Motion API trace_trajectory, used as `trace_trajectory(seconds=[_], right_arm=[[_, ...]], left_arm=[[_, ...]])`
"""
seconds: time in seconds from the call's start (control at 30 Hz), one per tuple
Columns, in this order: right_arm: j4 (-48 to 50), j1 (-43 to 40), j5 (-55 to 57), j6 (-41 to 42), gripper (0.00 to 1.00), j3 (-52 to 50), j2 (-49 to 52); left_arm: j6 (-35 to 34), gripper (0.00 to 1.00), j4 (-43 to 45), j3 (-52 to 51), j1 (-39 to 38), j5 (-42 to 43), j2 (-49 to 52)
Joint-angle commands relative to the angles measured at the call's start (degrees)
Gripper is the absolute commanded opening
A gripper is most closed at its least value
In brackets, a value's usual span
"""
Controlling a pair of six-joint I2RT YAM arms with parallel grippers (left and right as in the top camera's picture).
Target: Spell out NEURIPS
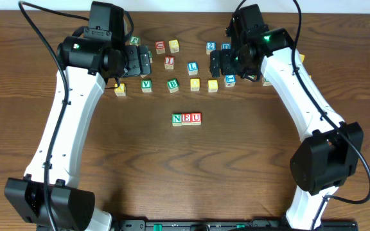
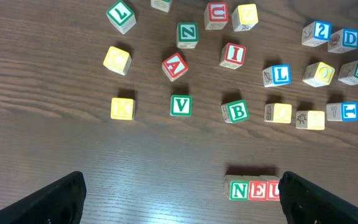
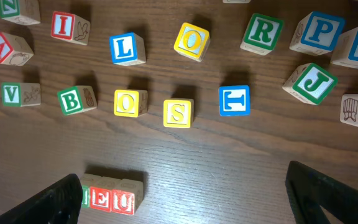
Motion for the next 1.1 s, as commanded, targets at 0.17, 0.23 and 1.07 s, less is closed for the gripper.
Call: trace_trajectory(seconds=[0.17,0.23,1.07], right_arm=[[0.0,-0.5,0.5,-0.3,0.99,1.0,0.0],[0.0,-0.5,0.5,-0.3,0.99,1.0,0.0],[1.0,-0.6,3.5,-0.3,0.99,1.0,0.0]], left_arm=[[0.9,0.98,1.0,1.1,0.2,-0.3,0.7],[0.9,0.98,1.2,1.1,0.2,-0.3,0.7],[0.7,0.98,1.6,1.1,0.2,-0.3,2.2]])
